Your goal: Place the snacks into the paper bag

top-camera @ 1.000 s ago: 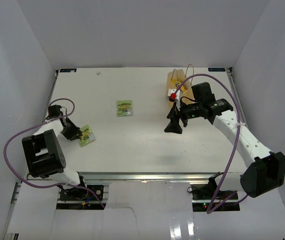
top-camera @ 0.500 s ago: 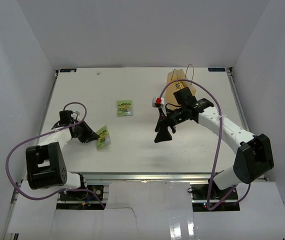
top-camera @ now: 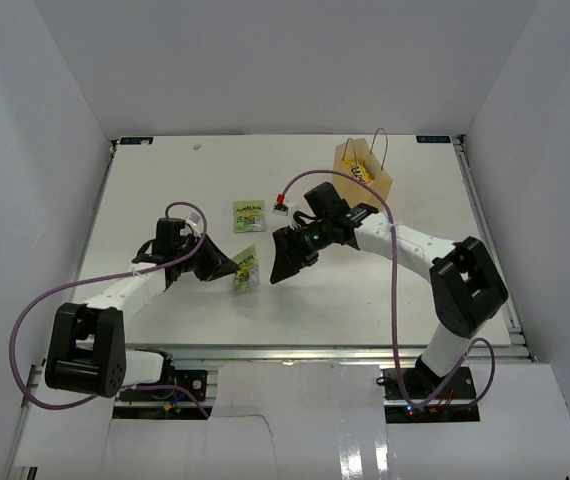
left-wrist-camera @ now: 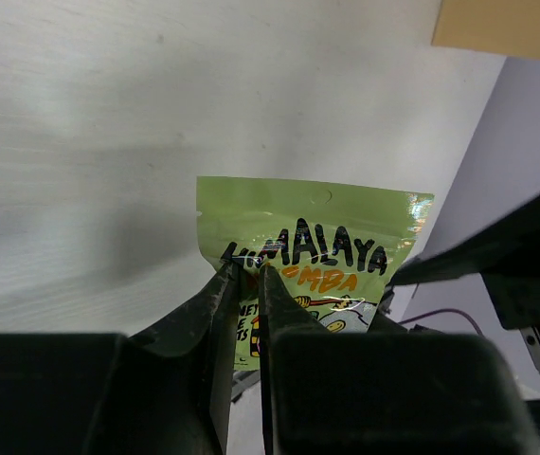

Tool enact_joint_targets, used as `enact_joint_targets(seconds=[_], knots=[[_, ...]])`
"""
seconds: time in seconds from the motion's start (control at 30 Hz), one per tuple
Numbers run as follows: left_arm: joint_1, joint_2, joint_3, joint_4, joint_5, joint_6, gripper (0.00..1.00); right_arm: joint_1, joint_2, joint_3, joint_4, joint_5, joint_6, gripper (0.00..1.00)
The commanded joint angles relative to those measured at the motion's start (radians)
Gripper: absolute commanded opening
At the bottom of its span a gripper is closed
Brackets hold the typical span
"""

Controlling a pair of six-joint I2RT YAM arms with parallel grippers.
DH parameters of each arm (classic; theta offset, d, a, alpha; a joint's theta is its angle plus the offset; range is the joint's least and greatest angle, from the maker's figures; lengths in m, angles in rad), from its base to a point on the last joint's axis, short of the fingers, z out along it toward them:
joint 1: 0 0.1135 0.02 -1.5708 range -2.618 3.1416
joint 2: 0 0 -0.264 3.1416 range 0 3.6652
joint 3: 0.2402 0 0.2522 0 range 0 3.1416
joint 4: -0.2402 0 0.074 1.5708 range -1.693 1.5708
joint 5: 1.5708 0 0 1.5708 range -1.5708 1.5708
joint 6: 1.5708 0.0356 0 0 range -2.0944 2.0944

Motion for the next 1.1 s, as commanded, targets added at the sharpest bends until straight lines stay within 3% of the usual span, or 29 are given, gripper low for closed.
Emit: enact_joint_targets(seconds=[0.0, 0.27, 0.33, 0.6, 0.7, 0.77, 0.8, 0.93, 1.07], knots=[[-0.072, -0.039, -0.005, 0.074, -0.008, -0.096, 0.0, 0.015, 0.068, 0.099, 0.047, 0.087, 0.147, 0.81], [-0.215, -0.013, 0.014, 0.143, -0.061, -0.188, 0.0, 0.02, 0.113, 0.106, 0.059, 0.124, 0.194, 0.73], [-0.248, 0.01, 0.027, 0.151, -0.069, -0.195, 0.0, 0.018, 0.119, 0.102, 0.066, 0.119, 0.201, 0.66], [-0.276, 0.028, 0.055, 0.154, -0.095, -0.205, 0.0, 0.015, 0.12, 0.09, 0.078, 0.084, 0.176, 0.14], [-0.276, 0.014, 0.06, 0.151, -0.103, -0.208, 0.03, 0.009, 0.108, 0.084, 0.079, 0.073, 0.161, 0.08], [-0.276, -0.001, 0.064, 0.146, -0.109, -0.21, 0.19, 0.006, 0.096, 0.083, 0.079, 0.056, 0.135, 0.08], [-0.276, -0.007, 0.069, 0.146, -0.11, -0.208, 0.36, 0.002, 0.091, 0.084, 0.076, 0.044, 0.098, 0.08], [-0.276, -0.068, 0.095, 0.115, -0.133, -0.176, 0.71, -0.021, 0.038, 0.101, 0.046, 0.015, -0.061, 0.08], [-0.276, -0.168, 0.152, 0.042, -0.176, -0.095, 0.83, -0.064, -0.014, 0.168, -0.077, -0.082, -0.312, 0.08]])
